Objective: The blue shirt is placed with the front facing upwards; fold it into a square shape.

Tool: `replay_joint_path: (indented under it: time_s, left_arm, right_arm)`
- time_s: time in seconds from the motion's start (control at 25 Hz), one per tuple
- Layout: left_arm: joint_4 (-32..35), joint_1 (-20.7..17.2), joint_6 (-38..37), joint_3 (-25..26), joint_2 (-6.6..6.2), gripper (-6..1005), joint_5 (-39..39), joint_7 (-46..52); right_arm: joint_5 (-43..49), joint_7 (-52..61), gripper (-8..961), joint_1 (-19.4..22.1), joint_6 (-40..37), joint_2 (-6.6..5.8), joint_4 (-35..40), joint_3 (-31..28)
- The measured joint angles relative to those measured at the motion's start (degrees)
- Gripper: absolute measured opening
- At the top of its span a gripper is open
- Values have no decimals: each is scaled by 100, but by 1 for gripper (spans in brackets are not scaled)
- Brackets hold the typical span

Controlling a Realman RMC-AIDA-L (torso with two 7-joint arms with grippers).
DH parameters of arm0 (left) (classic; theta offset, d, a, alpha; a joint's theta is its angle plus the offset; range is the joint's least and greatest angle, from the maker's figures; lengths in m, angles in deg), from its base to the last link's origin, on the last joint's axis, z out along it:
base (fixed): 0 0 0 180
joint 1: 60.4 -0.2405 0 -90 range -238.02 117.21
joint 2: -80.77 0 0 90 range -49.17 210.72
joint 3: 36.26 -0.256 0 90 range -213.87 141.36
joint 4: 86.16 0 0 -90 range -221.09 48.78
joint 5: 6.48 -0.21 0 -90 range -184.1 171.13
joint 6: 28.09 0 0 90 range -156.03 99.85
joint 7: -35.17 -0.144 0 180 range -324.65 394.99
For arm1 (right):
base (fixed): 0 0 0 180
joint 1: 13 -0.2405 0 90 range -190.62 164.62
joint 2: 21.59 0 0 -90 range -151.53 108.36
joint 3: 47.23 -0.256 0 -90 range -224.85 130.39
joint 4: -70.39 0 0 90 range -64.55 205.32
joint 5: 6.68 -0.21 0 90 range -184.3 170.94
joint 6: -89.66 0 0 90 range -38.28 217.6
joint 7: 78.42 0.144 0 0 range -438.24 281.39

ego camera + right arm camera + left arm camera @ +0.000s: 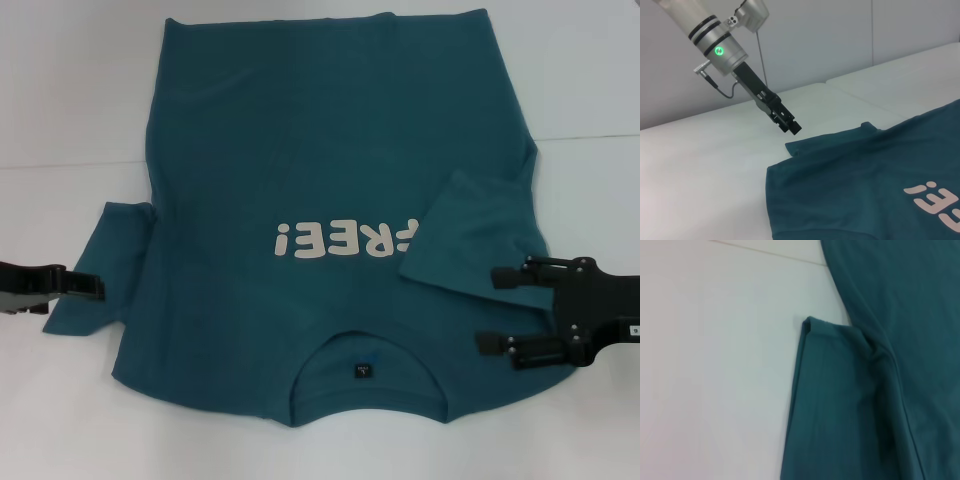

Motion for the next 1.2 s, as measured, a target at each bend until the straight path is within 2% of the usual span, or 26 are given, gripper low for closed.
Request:
replay_joint_path:
  time_s: [0.52, 1.2]
  left_arm:
    - [-260, -83, 275, 53, -27, 824, -2, 8]
    - [-472, -121, 638, 65, -3, 824, -136, 5]
  right_arm:
    - [0, -1, 949, -65, 125, 1, -131, 40]
    - [3, -1, 949, -156, 180, 10, -234, 40]
